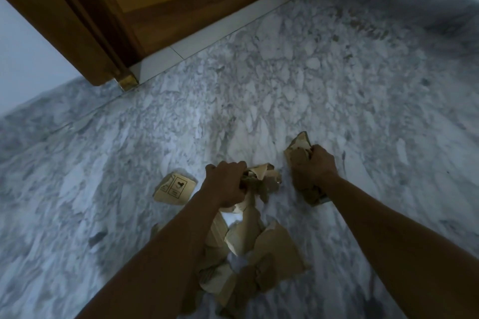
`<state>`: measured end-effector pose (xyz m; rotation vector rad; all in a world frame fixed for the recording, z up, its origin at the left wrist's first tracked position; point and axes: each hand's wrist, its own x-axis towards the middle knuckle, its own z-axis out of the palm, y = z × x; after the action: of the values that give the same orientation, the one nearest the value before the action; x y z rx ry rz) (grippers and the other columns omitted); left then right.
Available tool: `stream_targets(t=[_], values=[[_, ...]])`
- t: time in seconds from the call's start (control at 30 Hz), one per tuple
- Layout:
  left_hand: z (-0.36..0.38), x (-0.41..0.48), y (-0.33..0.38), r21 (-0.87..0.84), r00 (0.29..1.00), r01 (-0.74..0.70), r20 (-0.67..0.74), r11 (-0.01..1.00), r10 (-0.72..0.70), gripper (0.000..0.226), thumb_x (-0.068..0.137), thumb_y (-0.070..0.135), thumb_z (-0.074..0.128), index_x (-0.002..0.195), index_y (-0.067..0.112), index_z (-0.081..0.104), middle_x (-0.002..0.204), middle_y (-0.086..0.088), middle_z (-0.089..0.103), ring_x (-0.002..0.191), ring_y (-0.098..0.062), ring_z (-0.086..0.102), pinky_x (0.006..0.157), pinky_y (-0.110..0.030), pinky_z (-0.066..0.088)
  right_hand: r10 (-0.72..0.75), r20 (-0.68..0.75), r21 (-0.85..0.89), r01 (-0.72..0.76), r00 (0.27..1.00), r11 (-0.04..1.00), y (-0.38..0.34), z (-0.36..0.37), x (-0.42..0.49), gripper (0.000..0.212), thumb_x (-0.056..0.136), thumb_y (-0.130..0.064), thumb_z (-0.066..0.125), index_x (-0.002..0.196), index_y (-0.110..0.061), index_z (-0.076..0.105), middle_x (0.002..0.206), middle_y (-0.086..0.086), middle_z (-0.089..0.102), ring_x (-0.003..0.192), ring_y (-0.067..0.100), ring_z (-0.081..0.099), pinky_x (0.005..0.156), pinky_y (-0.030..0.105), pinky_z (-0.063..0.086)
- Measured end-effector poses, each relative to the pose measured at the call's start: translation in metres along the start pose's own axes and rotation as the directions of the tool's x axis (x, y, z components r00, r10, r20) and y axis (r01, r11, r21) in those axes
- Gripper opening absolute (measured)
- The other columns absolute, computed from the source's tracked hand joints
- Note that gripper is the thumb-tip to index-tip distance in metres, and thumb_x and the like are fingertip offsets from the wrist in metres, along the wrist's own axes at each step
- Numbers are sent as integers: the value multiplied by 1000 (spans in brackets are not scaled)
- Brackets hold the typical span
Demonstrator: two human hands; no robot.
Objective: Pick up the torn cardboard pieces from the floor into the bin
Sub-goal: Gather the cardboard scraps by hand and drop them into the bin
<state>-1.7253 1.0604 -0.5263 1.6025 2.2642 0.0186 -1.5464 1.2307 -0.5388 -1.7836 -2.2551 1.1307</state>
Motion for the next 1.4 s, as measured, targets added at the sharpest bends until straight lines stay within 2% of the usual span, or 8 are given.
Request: stream_targets(t=[0.1, 0.3, 0.57, 0.7, 0.8, 0.97, 1.13, 1.4], values=[[-5, 0, -3, -89, 1000, 2, -18, 996, -3, 24, 78, 37, 62, 90, 28, 43, 83, 6, 56, 95, -29, 56, 95, -53, 33, 17, 36, -56, -15, 999, 998, 3, -4, -2, 49, 92, -49, 60, 109, -3, 68, 106, 20, 69, 98, 36, 64, 81, 39, 52], [-32, -4, -8, -596, 981, 45, -126, 802, -149, 20, 77, 26, 67, 85, 24, 50, 74, 4, 61, 70, -12, 62, 56, -22, 44, -34, 111, -35, 38, 993, 999, 3, -18, -13, 39, 88, -39, 70, 114, -9, 67, 104, 11, 68, 100, 33, 63, 80, 33, 47], [-71, -24, -66, -785, 906, 298, 53, 543, -420, 16, 75, 6, 78, 87, 12, 68, 80, -10, 68, 78, -29, 66, 74, -44, 59, -119, 258, 171, 76, 959, 982, -41, -21, -20, 27, 82, -40, 77, 87, -13, 73, 89, 9, 73, 89, 27, 69, 81, 42, 58], [-69, -55, -118, -772, 863, 452, 251, 447, -439, 32, 61, 10, 84, 90, 4, 72, 94, -20, 71, 89, -36, 68, 83, -47, 57, -169, 417, 213, 85, 893, 973, -76, 4, -33, 39, 80, -33, 81, 107, -5, 73, 100, 11, 72, 96, 26, 68, 80, 35, 56], [-53, -72, -143, -650, 833, 532, 288, 542, -472, 53, 42, 28, 80, 82, -6, 70, 77, -19, 64, 74, -30, 62, 68, -39, 48, -146, 498, 158, 77, 855, 985, -90, 31, -41, 51, 77, -32, 84, 116, -2, 68, 109, 13, 71, 97, 26, 68, 80, 34, 57], [-18, -78, -135, -471, 830, 556, 277, 684, -484, 41, 66, 26, 79, 93, -3, 69, 82, -15, 65, 83, -25, 63, 62, -22, 48, -156, 613, 49, 160, 775, 986, -91, 37, -57, 35, 76, -23, 85, 104, -11, 70, 92, 1, 69, 82, 13, 66, 65, 22, 53], [-20, -72, -120, -373, 877, 481, 215, 794, -430, 57, 69, 41, 75, 111, 3, 65, 103, -18, 66, 103, -34, 63, 82, -35, 48, -167, 711, -173, 399, 684, 900, -73, 43, -74, 43, 70, -26, 87, 106, -13, 68, 96, 2, 67, 88, 21, 66, 74, 39, 55], [-42, -66, -122, -676, 888, 392, 101, 624, -448, 24, 61, 31, 71, 80, 18, 64, 76, -5, 63, 71, -24, 61, 62, -31, 50, -345, 654, -381, 688, 673, 618, -48, 81, -97, 43, 74, -49, 75, 104, -25, 56, 104, 2, 53, 98, 25, 53, 79, 36, 44]])
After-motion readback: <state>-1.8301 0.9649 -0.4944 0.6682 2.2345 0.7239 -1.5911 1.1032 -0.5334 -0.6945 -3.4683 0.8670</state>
